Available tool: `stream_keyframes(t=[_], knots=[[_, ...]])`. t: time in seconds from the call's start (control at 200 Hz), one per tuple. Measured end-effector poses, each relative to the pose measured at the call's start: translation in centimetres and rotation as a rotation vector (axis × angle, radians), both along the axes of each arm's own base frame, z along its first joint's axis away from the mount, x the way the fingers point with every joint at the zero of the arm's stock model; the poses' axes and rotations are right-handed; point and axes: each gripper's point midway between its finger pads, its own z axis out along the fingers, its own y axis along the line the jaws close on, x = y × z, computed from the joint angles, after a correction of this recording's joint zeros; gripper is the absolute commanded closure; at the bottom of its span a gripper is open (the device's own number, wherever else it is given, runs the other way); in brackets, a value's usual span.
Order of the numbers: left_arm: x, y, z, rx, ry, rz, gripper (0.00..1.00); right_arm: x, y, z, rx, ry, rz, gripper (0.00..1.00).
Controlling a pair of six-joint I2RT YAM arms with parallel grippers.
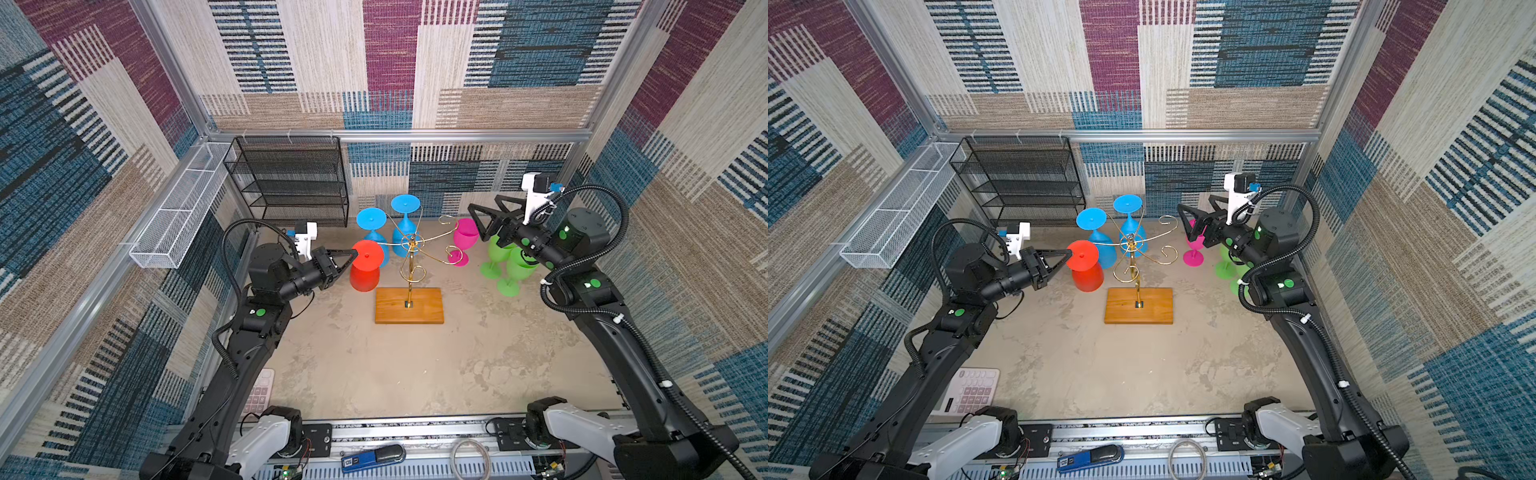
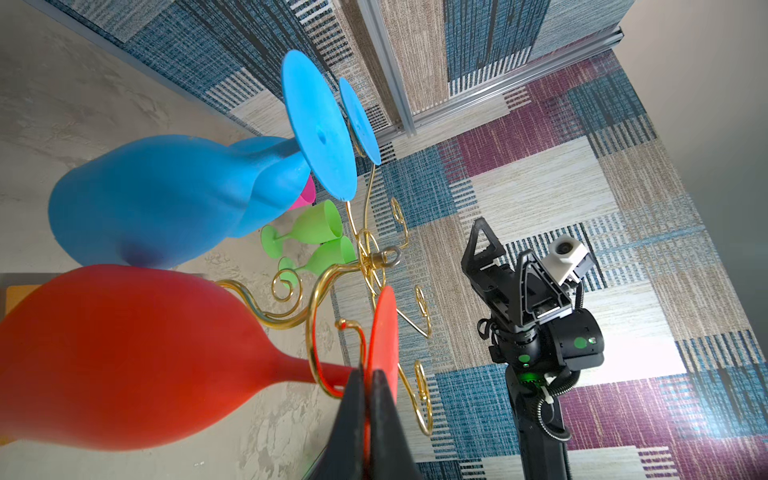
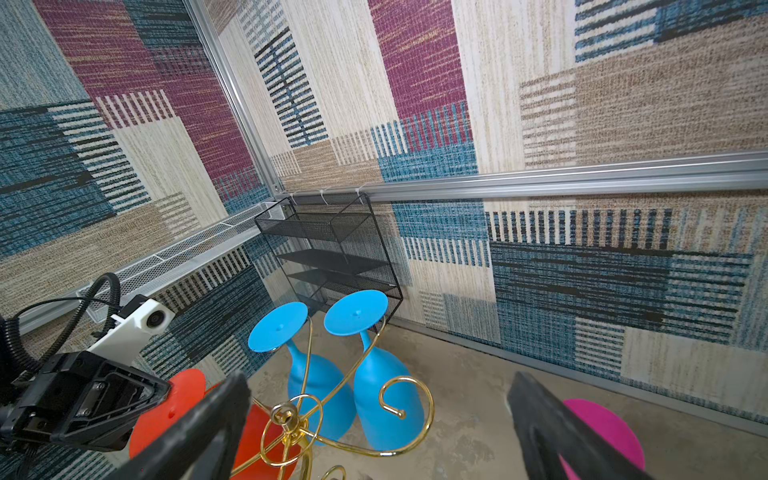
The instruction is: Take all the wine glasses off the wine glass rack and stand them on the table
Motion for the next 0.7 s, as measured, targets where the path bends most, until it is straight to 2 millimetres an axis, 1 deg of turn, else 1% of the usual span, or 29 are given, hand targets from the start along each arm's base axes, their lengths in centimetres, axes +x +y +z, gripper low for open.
stream_keyframes(t=[0.185,0.336,0.506,0.701], knots=[[0.0,0.0,0.4,-0.017,0.007,0.004,1.00,-0.2,-0.1,0.0,0.000,-0.001,-0.002,0.01],[0.0,0.0,1.0,-0.023,-0.003,0.004,1.00,-0.4,-0.2,0.2,0.002,-0.007,-0.008,0.01],[0.4,0.0,1.4,-0.027,0.002,0.006,1.00,-0.6,-0.4,0.5,0.004,-0.013,-0.016,0.01],[0.8,0.3,2.2,-0.027,-0.012,0.032,1.00,-0.8,-0.6,0.6,0.005,-0.018,-0.025,0.01]])
